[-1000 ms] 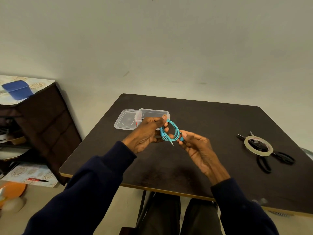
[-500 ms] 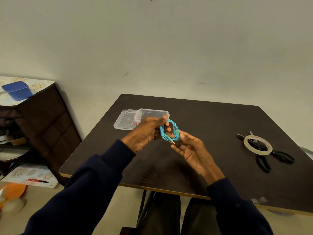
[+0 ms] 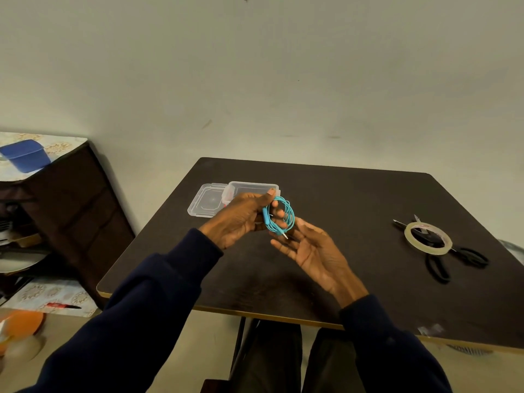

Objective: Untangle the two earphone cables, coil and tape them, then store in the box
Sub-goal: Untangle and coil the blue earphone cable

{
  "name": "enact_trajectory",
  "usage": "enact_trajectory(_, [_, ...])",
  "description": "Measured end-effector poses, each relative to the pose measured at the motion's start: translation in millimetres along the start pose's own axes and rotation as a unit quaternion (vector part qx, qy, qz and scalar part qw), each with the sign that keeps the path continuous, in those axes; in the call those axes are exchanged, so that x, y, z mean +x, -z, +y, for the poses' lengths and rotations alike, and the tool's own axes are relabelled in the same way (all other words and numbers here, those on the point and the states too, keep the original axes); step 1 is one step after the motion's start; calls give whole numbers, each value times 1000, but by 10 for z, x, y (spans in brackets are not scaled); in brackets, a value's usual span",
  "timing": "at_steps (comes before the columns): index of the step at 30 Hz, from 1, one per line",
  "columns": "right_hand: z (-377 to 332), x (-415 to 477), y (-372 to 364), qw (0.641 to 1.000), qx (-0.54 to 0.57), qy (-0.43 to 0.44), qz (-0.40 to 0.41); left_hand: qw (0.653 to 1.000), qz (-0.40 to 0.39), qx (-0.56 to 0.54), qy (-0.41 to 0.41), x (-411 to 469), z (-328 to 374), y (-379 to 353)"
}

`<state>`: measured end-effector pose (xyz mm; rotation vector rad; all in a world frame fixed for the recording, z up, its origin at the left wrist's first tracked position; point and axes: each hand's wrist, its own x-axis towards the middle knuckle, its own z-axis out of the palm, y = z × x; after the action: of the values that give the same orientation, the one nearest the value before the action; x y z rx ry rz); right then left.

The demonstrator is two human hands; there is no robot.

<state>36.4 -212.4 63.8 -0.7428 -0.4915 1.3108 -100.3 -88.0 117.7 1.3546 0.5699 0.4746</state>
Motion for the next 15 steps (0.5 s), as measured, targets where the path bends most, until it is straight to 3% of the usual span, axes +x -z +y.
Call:
enact_trajectory(6, [59,-4,-32,999,-39,16,18,1000,-11,5,3,-48,45,42])
enact_trajectory(15, [-31,-40,65,993,-56,61,89,996,56,72,6,-79,35,68])
